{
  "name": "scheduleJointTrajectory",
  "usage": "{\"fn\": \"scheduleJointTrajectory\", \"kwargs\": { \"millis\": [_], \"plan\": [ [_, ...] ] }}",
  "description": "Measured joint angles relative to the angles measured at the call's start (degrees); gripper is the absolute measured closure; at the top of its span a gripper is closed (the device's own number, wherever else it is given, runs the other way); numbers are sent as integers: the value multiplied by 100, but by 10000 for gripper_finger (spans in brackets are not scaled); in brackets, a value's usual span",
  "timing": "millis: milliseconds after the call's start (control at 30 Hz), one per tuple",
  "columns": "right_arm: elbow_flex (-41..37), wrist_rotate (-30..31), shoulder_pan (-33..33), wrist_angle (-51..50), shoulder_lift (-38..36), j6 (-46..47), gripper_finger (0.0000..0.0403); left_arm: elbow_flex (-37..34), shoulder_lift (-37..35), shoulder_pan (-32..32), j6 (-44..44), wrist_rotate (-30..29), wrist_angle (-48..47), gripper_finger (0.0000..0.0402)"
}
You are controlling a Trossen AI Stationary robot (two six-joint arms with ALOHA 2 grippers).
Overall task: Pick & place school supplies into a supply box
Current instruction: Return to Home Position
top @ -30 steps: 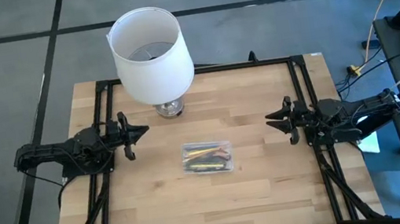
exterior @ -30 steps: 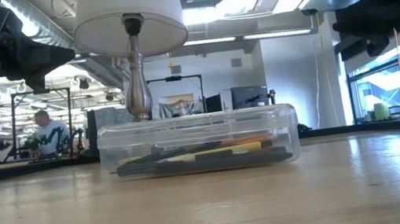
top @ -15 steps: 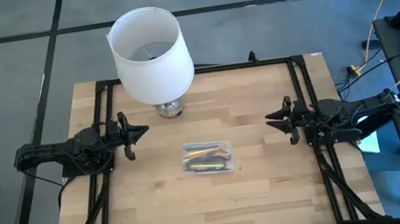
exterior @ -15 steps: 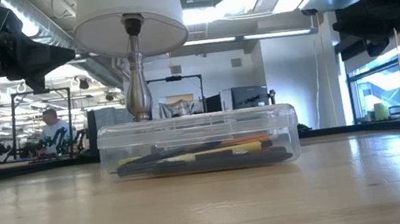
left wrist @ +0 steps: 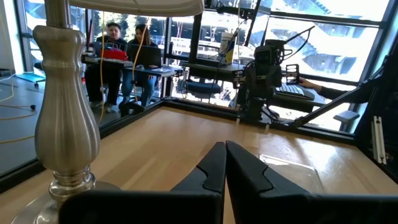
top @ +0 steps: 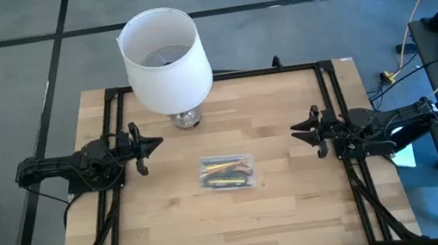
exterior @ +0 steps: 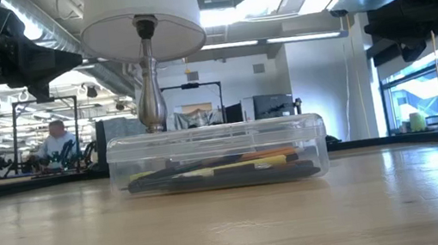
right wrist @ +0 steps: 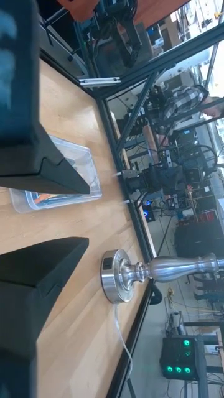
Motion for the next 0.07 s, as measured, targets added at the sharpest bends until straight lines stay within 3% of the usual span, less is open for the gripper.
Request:
{"fn": "scheduleJointTrajectory", "kwargs": {
  "millis": [67],
  "plan": [
    [0,0,0,1,0,-11,277,0,0,0,0,0,-1,395]
  ]
}}
